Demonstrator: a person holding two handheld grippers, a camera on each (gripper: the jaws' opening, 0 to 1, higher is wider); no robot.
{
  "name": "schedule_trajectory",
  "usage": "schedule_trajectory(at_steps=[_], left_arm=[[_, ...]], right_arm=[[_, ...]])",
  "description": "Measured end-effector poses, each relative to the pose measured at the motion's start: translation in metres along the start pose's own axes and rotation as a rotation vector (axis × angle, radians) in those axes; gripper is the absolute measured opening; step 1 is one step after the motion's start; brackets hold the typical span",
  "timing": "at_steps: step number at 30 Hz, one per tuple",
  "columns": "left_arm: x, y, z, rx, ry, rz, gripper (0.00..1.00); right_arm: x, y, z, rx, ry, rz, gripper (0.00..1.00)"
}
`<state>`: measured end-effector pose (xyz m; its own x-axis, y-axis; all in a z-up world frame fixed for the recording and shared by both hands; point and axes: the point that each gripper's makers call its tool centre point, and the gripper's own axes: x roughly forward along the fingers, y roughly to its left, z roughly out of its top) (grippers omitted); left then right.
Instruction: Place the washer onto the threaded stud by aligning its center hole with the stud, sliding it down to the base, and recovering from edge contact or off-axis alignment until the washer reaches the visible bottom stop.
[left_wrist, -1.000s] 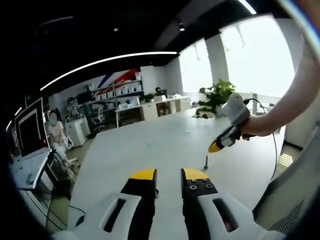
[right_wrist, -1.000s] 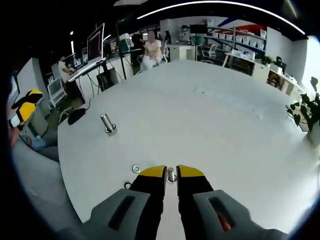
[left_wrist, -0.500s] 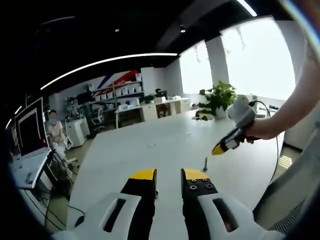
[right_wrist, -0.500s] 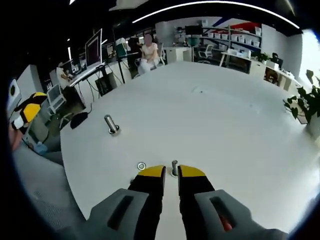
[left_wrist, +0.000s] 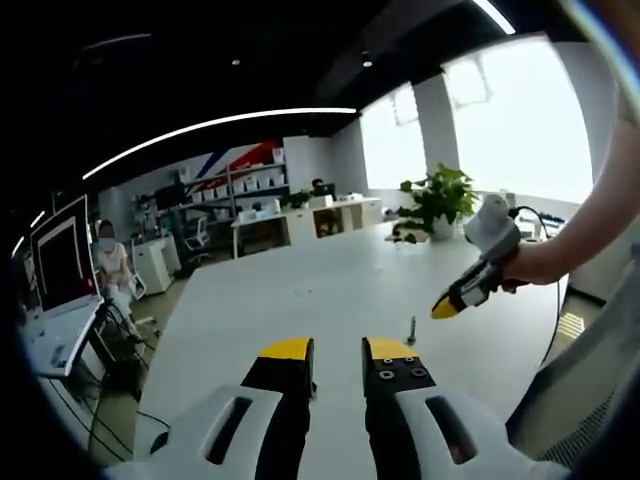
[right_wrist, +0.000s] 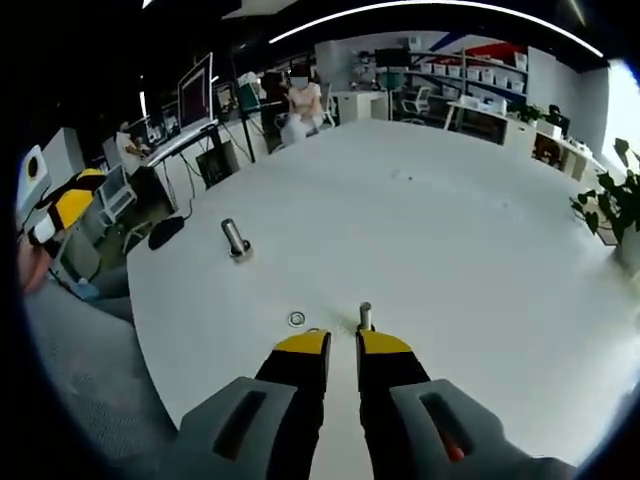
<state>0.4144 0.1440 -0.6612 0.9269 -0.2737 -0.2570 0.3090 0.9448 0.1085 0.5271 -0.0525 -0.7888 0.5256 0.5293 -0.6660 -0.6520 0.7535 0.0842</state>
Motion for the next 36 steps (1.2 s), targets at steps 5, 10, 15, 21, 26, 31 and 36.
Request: schedule_trajectory(at_steps=[5,10,15,21,26,31,36], left_arm=[[-0.001,0.001,0.000,-0.001,0.000,0.003,0.17],[-0.001,0.002,0.000,0.000,-0.002,0.007,0.17],[-0.001,0.002,0.001,-0.001,-0.004,0.007,0.17],[-0.002,0.005,0.001,-0.007,-0.005,0.020,0.17],[-0.002,0.004,0.001,-0.006,-0.005,0.015,0.17],[-0.002,0.004,0.002,-0.008,-0.006,0.012,0.17],[-0.002,0.004,0.003,-0.012,-0.012,0.012,0.17]], right_arm=[[-0.001,0.004,-0.003,0.001,0.000,0.003,0.13],[0.002,0.010,-0.009,0.007,0.010,0.015,0.13],[0.004,0.017,-0.013,0.004,0.020,0.026,0.13],[0.009,0.021,-0.014,-0.003,0.028,0.034,0.13],[0.012,0.022,-0.015,-0.007,0.034,0.037,0.13],[0.015,0.025,-0.018,-0.010,0.048,0.040,0.13],[0.019,0.028,-0.021,-0.021,0.066,0.045,0.13]])
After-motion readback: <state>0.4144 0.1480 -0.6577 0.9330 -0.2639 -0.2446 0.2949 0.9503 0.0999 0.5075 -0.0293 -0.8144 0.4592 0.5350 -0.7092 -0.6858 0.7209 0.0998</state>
